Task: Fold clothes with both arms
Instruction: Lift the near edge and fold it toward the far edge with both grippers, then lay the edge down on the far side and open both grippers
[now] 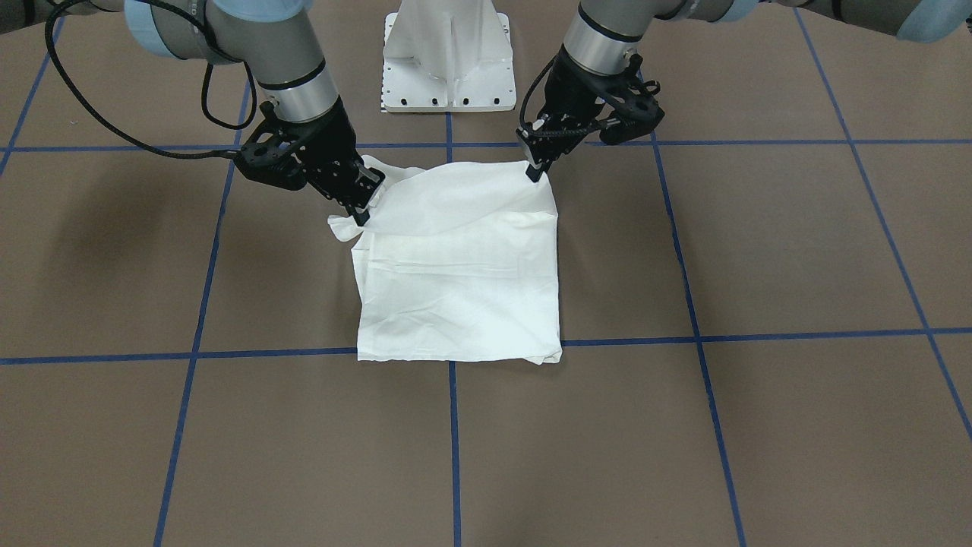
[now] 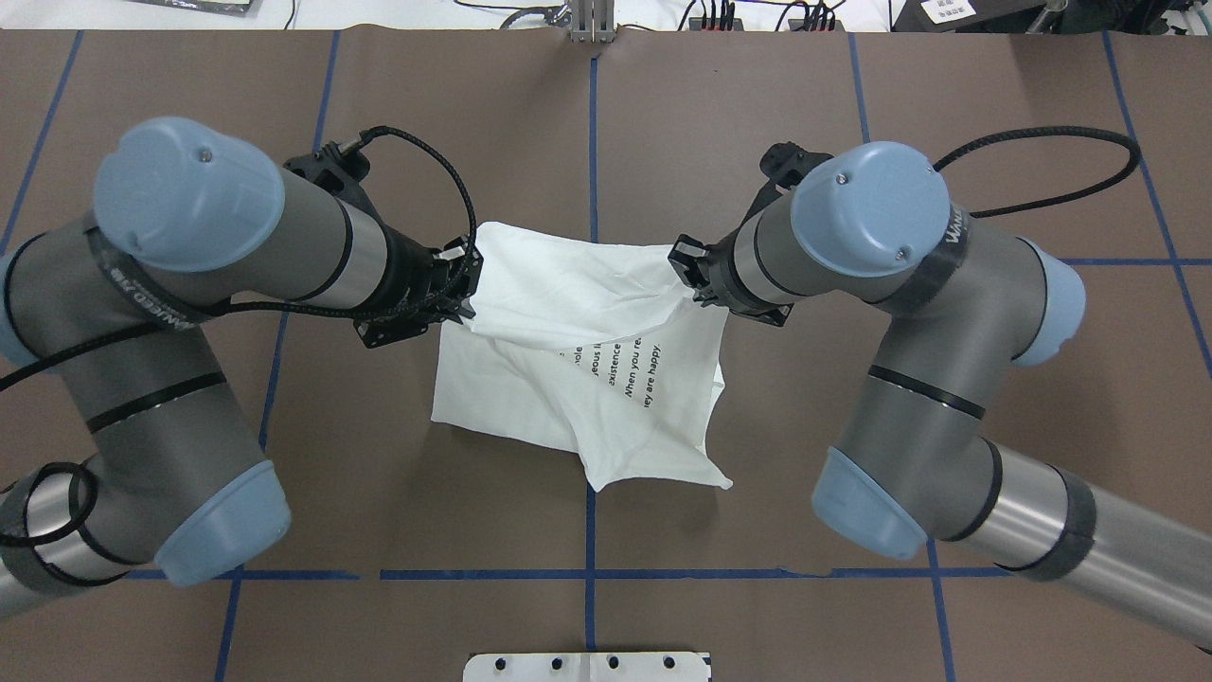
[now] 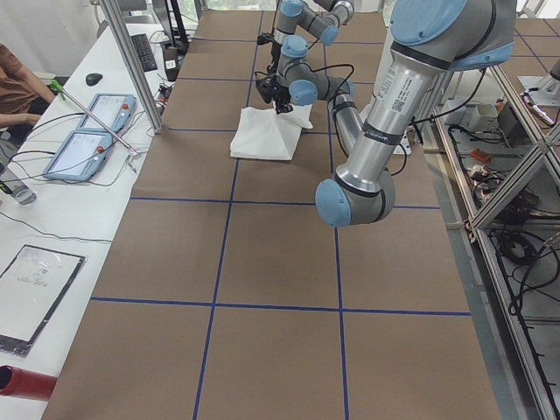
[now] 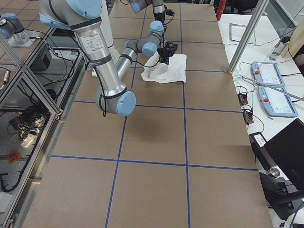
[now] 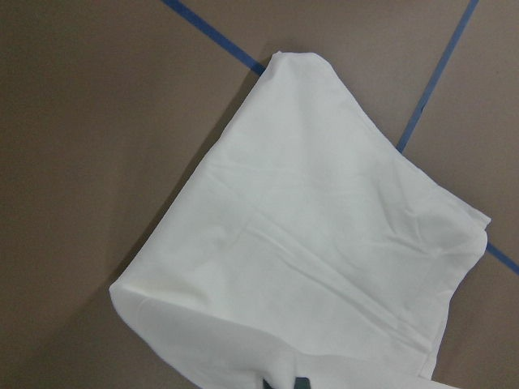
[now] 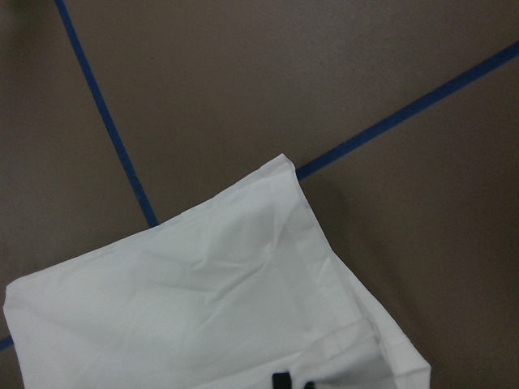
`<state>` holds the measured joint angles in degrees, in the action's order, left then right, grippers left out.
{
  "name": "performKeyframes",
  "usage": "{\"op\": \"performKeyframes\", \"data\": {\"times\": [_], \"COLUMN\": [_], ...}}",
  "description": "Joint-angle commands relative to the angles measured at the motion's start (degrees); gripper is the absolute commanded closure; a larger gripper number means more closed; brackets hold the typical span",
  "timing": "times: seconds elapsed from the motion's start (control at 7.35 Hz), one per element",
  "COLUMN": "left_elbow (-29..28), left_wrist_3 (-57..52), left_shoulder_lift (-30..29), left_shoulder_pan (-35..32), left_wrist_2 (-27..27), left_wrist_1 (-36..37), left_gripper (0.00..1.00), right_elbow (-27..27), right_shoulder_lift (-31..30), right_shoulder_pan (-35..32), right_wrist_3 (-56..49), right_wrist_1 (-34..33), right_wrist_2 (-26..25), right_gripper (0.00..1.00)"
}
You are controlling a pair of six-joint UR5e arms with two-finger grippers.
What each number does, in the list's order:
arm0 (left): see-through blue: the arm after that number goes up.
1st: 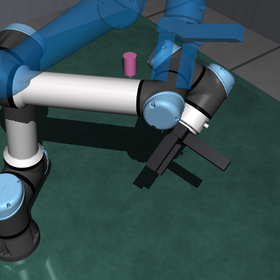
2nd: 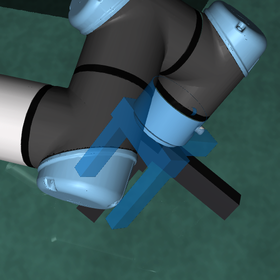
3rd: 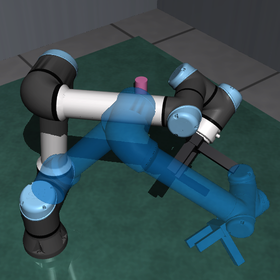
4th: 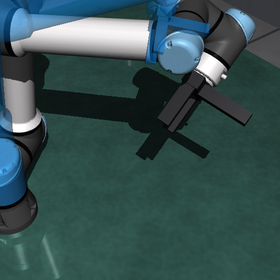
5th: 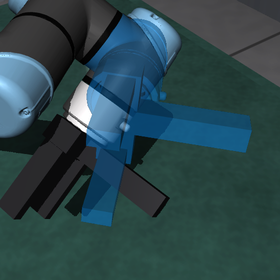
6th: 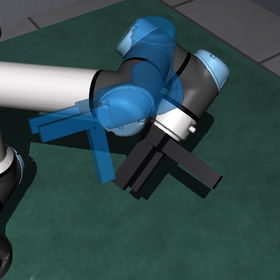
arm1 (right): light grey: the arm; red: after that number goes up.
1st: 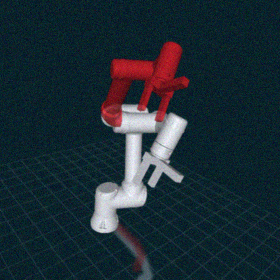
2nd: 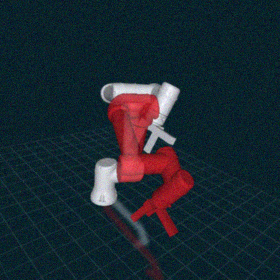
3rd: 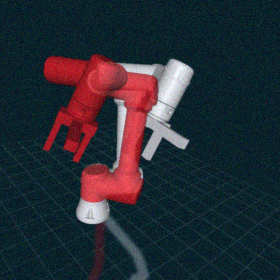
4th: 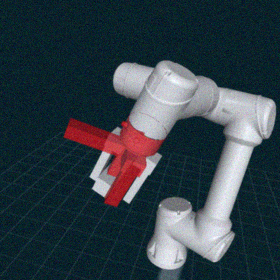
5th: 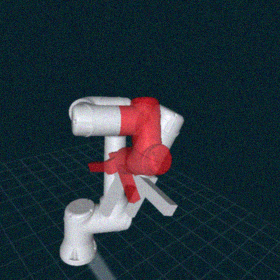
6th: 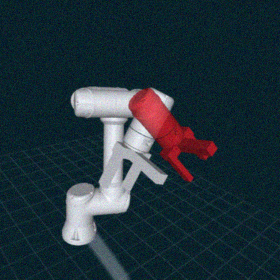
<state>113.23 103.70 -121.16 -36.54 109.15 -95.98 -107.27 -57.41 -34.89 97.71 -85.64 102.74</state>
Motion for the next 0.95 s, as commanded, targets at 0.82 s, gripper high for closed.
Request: {"op": "performKeyframes", "data": {"times": [0.82], "left_elbow": [-24.28], "left_wrist_3": [-0.35], "left_shoulder_lift": [-7.69], "left_shoulder_pan": [-7.84], "left_wrist_2": [0.36], "left_wrist_1": [-16.78], "left_gripper": [1.00], "right_elbow": [17.96], "right_shoulder_lift": [9.68], "right_shoulder_pan": [-4.84], "right_wrist_3": [-0.59], "right_wrist_1": [0.38], "right_wrist_2": [4.84], "right_gripper": [1.00]}}
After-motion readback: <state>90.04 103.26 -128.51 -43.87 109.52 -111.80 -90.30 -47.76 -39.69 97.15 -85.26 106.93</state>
